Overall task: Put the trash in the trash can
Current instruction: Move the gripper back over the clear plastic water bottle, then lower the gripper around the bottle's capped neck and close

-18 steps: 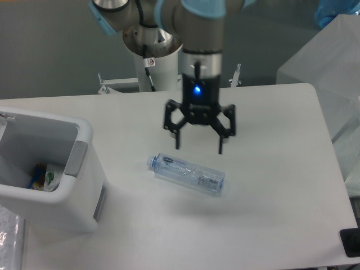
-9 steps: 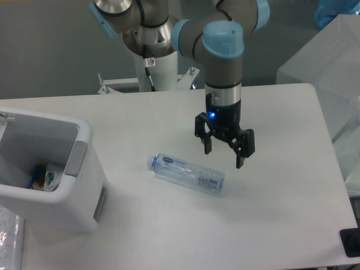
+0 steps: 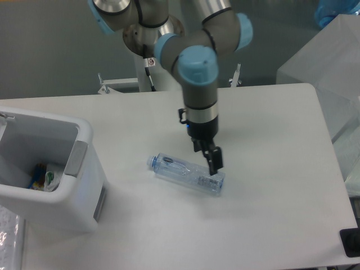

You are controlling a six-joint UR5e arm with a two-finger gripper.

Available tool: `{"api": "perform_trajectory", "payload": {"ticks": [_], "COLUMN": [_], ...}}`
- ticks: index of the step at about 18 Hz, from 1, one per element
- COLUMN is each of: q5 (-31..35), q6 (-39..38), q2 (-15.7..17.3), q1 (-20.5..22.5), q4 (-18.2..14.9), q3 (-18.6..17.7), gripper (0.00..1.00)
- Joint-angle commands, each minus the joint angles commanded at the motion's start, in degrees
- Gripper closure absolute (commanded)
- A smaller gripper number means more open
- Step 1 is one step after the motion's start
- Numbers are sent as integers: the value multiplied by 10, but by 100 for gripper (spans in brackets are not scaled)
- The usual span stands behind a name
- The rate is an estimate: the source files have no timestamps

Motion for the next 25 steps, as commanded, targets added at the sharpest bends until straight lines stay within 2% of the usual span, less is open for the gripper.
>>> {"api": "perform_trajectory", "payload": {"ticks": [3,7,13,25], "q5": [6,34,45,45], "q6": [-4,-7,-11,-11], "q2": [6,8,-38,-85], "q1": [-17,-39,-57,-68], "q4": [-23,-26,-22,-7], "q3": [-4,-36,-35,-28], "gripper": [0,0,0,0]}}
